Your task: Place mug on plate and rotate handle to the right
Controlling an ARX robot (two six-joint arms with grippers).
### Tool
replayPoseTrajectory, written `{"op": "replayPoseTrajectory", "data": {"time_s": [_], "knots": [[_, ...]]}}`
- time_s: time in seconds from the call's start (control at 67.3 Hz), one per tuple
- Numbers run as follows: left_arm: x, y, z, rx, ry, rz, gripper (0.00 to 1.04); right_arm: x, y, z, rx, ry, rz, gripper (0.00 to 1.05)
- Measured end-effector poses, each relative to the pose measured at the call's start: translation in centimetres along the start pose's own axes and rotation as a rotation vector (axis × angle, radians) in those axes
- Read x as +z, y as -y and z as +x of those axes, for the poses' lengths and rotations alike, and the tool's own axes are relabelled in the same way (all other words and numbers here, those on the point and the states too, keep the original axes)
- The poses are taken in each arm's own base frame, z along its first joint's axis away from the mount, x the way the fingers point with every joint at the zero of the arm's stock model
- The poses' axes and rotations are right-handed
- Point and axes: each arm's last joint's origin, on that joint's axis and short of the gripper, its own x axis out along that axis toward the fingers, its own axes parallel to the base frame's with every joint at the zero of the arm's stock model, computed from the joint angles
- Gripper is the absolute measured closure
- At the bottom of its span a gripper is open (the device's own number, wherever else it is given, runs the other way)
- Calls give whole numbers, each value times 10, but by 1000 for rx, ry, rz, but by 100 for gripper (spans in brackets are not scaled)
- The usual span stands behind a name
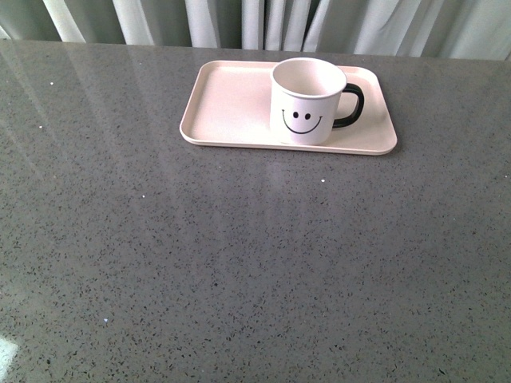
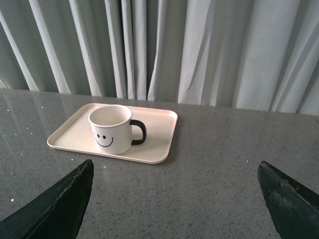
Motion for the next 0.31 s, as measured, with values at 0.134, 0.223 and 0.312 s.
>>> {"op": "replayPoseTrajectory", "data": {"time_s": [0.134,0.223,0.312], "knots": [[0,0,0,0,0,0,9,0,0,0,0,0,0,9],[0,0,0,0,0,0,9,0,0,0,0,0,0,9],[0,0,0,0,0,0,9,0,0,0,0,0,0,9]]}}
